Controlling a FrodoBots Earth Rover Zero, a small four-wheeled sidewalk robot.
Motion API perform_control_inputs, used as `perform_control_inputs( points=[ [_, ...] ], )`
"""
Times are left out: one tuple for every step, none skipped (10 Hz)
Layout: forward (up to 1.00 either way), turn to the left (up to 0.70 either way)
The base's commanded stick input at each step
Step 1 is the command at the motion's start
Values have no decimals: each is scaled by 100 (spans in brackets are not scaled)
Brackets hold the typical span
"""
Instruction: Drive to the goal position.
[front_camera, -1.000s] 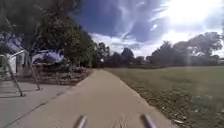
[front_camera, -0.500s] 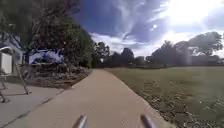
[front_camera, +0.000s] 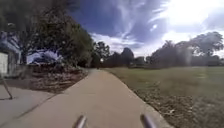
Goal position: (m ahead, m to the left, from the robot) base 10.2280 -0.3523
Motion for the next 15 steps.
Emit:
perform_control_inputs(
  points=[
    [100, 17],
    [100, 32],
    [100, 37],
    [100, 3],
    [100, 0],
    [100, 0],
    [100, 0],
    [100, 0],
    [100, 0],
    [100, 0],
    [100, 0],
    [100, 0],
    [100, 0],
    [100, 0],
    [100, 0]
  ],
)
